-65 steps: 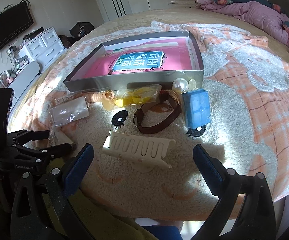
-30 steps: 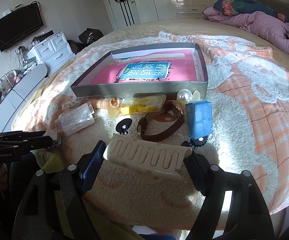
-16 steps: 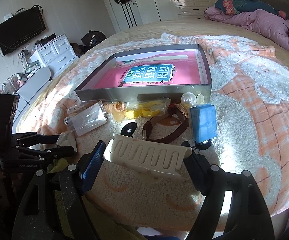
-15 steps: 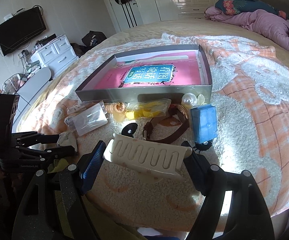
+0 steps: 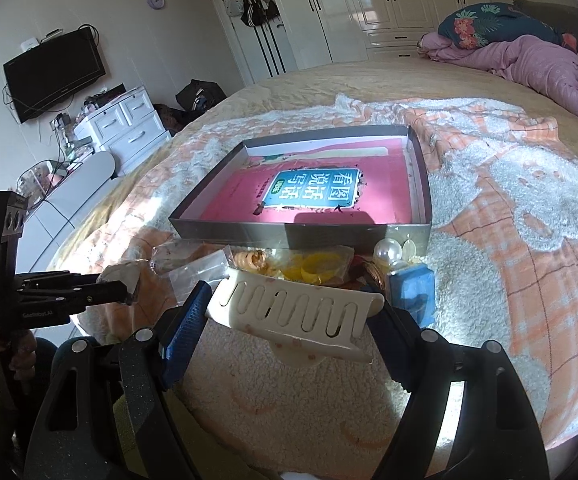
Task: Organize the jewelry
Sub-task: 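Carry the clear bag into the box with left gripper while right gripper carries white clip there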
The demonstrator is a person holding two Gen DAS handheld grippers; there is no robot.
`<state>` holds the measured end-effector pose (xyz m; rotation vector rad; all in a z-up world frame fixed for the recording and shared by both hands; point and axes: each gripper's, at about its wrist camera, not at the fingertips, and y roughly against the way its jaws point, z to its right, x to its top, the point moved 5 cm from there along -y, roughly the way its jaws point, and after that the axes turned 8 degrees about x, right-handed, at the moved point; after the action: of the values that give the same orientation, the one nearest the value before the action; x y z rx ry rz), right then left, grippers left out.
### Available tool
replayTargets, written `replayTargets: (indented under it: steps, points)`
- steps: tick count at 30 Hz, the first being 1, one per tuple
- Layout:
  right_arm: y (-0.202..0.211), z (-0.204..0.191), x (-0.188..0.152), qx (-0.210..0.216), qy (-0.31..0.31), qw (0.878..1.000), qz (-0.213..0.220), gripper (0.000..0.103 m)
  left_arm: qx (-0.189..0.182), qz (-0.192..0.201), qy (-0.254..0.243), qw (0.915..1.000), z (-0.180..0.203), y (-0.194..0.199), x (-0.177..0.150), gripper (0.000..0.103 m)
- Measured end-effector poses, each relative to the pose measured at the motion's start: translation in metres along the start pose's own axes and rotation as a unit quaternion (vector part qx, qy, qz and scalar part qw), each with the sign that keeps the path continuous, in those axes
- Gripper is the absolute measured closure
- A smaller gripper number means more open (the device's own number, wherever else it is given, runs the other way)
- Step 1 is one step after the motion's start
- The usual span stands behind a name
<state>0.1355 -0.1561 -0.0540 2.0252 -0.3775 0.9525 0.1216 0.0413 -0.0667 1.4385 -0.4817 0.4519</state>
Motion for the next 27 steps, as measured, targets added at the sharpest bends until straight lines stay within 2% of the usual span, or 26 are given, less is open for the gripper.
replayTargets:
  steps: [5,11,18,27]
  points:
    - [0.004,0.001,0.021,0.000,0.006,1.000,0.021,0.028,0.004,0.035,0.002,0.9994,-0.001,0.021,0.022,0.074]
    - [0.003,0.008,0.050,-0.003,0.018,0.999,0.039,0.027,0.008,0.054,0.013,0.9984,-0.004,0.021,0.056,0.074]
    - [-0.008,0.025,0.081,-0.014,0.026,0.999,0.044,0.027,0.000,0.055,0.030,0.9981,0.000,-0.005,0.091,0.074]
    - [-0.029,0.051,0.104,-0.028,0.019,0.999,0.033,0.027,0.002,0.053,0.034,0.9980,0.003,-0.046,0.119,0.074]
